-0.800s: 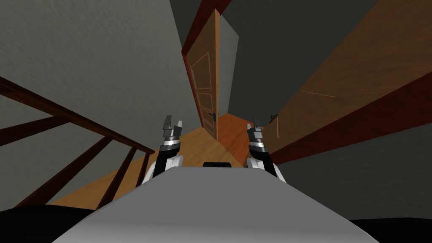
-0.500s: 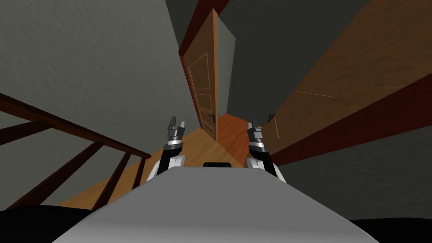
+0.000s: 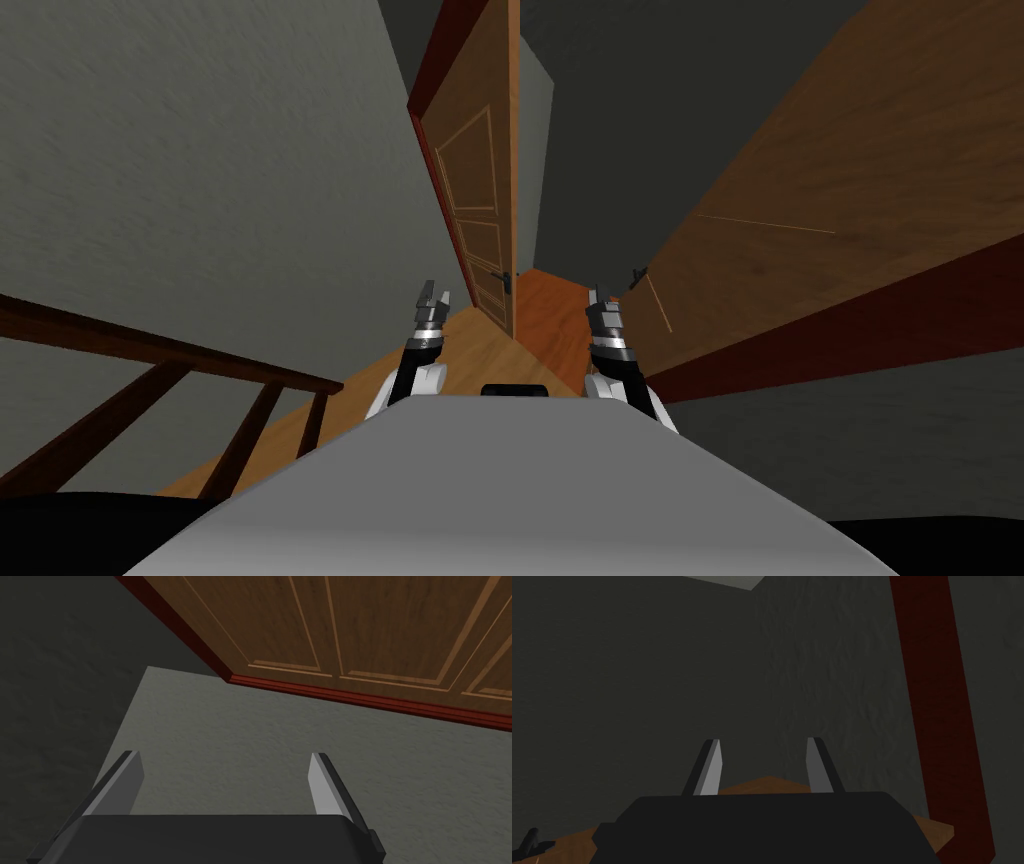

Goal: Push the door open

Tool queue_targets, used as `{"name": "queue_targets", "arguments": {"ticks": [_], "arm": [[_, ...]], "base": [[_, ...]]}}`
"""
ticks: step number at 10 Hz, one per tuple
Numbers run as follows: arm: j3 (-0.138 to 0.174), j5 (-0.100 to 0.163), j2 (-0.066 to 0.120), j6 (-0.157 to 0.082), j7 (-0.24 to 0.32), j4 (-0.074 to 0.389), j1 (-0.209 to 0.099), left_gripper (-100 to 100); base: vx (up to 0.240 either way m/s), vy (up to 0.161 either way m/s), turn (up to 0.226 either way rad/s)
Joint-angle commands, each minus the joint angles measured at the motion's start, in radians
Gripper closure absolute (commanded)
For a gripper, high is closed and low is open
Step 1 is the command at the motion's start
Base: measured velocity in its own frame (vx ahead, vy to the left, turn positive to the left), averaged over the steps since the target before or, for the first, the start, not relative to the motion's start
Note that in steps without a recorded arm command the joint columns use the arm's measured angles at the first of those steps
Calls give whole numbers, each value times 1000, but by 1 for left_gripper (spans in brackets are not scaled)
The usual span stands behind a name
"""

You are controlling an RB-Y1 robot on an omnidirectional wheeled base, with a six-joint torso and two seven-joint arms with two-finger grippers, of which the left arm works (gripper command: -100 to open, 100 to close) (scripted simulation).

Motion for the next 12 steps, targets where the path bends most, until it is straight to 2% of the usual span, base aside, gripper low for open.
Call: {"name": "queue_targets", "arguments": {"ticks": [1, 12], "arm": [[-19, 0, 4, 4, 1, 34, -15, -100], [-137, 11, 50, 39, 33, 289, -139, -100]], "base": [[72, 75, -88], [82, 104, -129]]}}
